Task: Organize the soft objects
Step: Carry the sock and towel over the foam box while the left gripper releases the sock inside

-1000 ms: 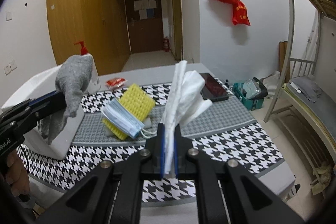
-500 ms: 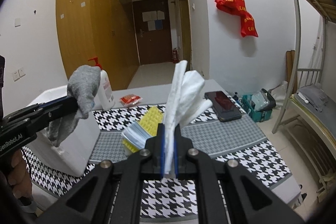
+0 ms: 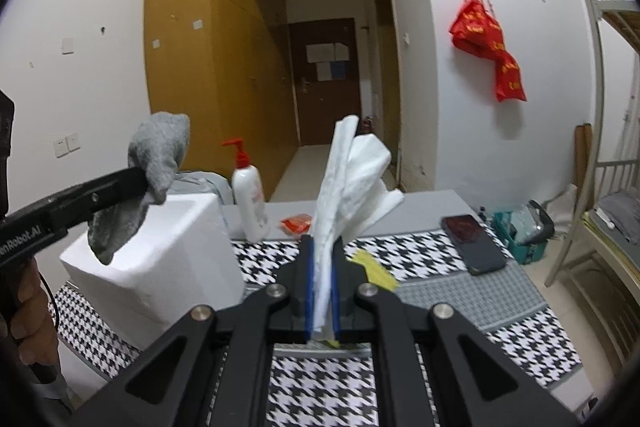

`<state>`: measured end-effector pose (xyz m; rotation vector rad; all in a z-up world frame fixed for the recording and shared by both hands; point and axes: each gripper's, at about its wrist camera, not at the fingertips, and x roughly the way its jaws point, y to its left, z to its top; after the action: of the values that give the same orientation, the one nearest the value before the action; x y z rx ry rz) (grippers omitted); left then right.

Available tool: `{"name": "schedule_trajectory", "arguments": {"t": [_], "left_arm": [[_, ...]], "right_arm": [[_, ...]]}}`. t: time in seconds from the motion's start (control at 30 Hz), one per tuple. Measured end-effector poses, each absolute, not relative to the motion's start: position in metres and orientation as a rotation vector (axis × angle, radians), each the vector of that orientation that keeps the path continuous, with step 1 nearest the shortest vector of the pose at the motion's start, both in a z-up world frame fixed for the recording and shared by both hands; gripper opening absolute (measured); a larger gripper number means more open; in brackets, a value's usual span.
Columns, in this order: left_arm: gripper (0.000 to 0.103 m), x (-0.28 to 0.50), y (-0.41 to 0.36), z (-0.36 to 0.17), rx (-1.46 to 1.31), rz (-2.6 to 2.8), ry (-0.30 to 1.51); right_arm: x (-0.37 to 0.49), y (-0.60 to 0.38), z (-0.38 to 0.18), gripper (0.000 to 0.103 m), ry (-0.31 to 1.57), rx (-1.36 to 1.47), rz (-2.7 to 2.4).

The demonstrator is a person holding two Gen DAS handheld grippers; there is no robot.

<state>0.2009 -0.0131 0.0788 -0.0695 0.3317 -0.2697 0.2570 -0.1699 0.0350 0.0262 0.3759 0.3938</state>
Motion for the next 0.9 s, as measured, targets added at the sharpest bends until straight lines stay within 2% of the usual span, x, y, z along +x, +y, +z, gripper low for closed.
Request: {"name": "schedule_trajectory", "arguments": {"t": [0.9], "left_arm": [[0.014,0.188,0.063,0.065,-0.069,-0.105,0.372]], "right_arm": [[0.245,-0.083,0.052,0.010,0.334,-0.041,0.546]]}}
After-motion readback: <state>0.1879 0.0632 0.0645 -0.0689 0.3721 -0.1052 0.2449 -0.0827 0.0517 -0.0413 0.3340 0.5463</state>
